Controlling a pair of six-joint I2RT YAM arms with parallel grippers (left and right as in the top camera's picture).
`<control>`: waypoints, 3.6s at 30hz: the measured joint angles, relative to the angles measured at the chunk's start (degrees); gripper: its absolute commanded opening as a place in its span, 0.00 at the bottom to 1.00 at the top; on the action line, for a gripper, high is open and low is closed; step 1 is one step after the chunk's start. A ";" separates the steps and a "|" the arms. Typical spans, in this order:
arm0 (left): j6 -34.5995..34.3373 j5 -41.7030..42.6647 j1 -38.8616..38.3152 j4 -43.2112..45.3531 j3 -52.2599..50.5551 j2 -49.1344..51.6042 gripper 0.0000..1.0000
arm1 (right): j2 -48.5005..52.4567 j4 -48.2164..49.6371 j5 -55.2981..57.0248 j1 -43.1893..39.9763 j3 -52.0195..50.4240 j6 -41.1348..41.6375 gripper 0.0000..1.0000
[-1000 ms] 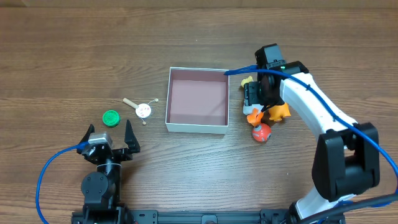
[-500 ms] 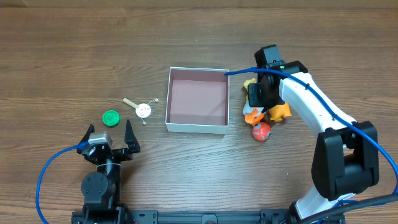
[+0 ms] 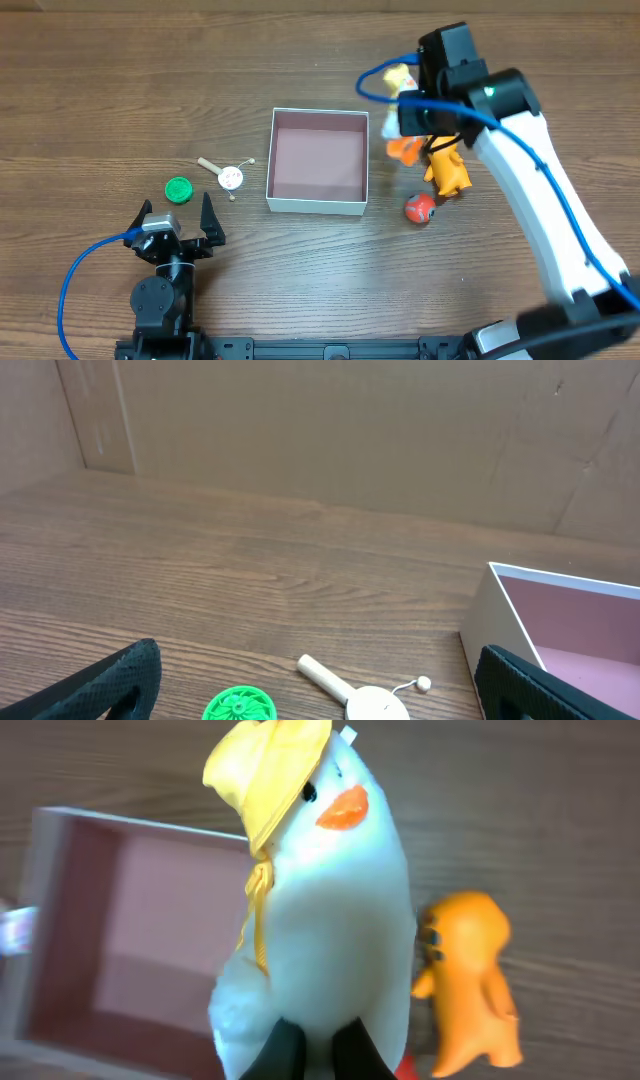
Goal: Pack container
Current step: 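Lift the duck with the right gripper and carry it over the box, then lower the duck into the box and open the right gripper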
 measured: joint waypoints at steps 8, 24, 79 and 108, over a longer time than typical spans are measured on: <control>0.00 0.00 0.00 -0.02 0.00 0.00 1.00 | -0.70 4.07 0.22 14.03 0.24 3.69 0.04; 0.00 0.00 0.00 -0.02 0.00 0.00 1.00 | 10.97 7.93 4.42 18.10 0.24 11.21 0.04; 0.00 -0.02 0.00 0.00 0.00 0.00 1.00 | 12.28 13.51 3.08 18.10 -4.52 16.02 0.04; 0.00 0.00 0.00 0.00 0.00 0.00 1.00 | 12.28 15.39 2.14 18.10 -4.55 16.02 0.04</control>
